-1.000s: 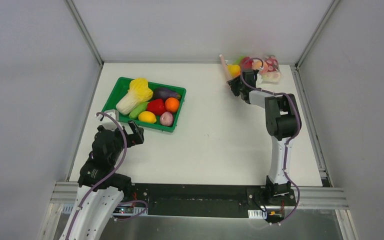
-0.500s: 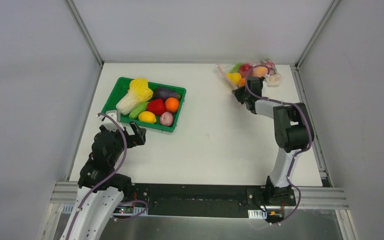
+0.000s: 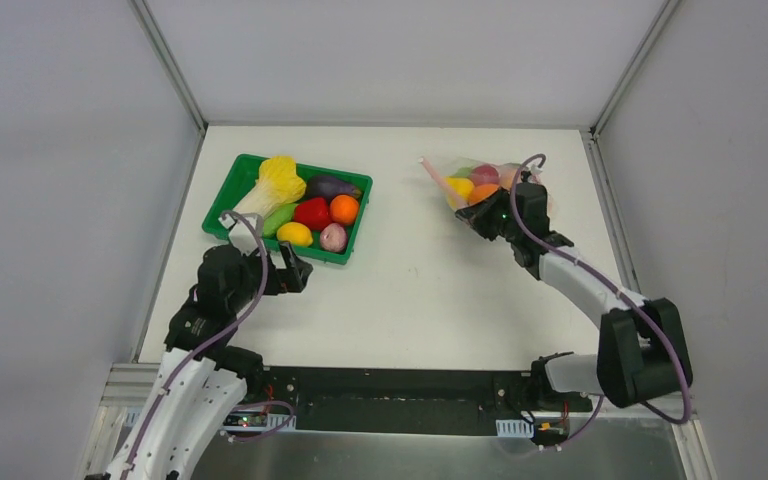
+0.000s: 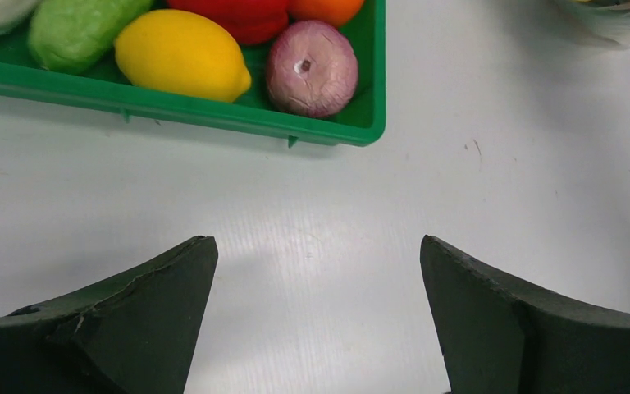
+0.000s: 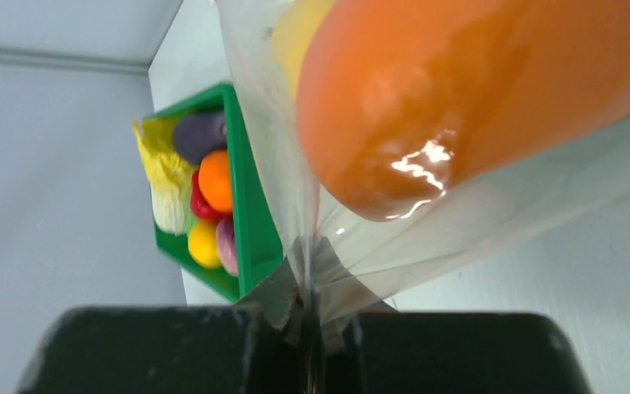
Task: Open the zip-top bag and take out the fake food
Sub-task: Move the zipper food storage bag to the center of the board.
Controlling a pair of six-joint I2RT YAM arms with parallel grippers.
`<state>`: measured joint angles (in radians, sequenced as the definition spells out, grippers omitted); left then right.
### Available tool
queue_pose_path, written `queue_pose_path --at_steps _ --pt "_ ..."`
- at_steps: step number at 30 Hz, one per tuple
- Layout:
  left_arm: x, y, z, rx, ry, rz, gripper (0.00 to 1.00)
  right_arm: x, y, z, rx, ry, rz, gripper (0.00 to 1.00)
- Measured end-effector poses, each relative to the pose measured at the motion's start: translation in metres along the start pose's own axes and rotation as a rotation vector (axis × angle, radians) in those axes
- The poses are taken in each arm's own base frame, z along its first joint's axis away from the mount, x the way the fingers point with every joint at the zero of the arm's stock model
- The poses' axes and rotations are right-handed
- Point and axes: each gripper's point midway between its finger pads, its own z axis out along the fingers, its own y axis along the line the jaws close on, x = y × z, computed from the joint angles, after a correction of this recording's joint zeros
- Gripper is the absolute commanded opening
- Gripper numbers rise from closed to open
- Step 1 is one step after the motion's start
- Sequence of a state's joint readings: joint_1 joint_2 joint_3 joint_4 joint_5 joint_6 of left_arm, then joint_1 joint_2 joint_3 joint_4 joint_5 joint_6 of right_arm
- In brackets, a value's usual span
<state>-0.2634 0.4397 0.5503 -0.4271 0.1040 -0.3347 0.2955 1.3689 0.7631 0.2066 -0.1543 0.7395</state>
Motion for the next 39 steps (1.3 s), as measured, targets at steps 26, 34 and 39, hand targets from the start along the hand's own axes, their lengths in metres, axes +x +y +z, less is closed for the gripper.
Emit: queue_pose_path --at_steps 26,34,39 --pt "0.049 -0.145 0.073 0.295 0.432 -0.07 1.0 0.12 -0.12 -0.156 0.222 0.238 0.036 0.58" --pt "0.04 -0.168 0.106 0.302 0.414 -0.058 1.0 0.095 -0.108 -0.175 0.265 0.127 0.064 0.84" --pt "0.043 -0.181 0.127 0.308 0.439 -0.054 0.95 0.068 -0.108 -0.171 0.324 0.007 0.057 0.86"
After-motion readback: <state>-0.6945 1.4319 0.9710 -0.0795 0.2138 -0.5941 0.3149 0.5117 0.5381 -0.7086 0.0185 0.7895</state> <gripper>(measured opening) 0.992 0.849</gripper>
